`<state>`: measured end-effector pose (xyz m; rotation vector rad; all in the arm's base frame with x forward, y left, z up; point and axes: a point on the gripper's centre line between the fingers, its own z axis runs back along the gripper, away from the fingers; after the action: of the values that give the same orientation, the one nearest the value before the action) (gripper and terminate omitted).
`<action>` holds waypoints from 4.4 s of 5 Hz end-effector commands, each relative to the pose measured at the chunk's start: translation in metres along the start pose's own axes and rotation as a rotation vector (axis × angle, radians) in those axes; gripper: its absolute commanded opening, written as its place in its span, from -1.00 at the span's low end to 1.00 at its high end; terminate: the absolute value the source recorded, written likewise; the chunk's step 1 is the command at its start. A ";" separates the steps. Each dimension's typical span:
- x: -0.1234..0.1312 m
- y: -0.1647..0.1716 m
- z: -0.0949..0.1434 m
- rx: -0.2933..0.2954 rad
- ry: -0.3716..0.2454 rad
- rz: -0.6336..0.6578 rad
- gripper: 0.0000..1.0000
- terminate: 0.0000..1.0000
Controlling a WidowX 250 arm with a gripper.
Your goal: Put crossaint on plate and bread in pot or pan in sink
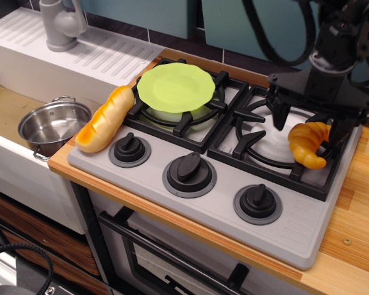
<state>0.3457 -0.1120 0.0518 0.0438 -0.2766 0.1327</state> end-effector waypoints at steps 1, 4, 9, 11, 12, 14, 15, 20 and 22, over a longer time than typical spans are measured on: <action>-0.004 -0.007 0.005 -0.034 -0.051 0.023 1.00 -1.00; 0.000 -0.013 0.023 -0.034 0.011 -0.004 -1.00 -1.00; 0.034 0.082 0.081 0.094 0.026 -0.153 -1.00 -1.00; 0.031 0.129 0.065 0.074 -0.003 -0.186 -1.00 -1.00; 0.027 0.145 0.051 0.049 -0.030 -0.198 -1.00 -1.00; 0.021 0.161 0.024 0.008 -0.086 -0.208 -1.00 -1.00; 0.022 0.164 0.016 -0.010 -0.115 -0.219 -1.00 -1.00; 0.027 0.145 0.029 -0.010 -0.097 -0.247 1.00 -1.00; 0.025 0.139 0.054 0.019 -0.049 -0.249 1.00 -1.00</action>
<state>0.3253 0.0260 0.0886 0.0915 -0.2264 -0.1160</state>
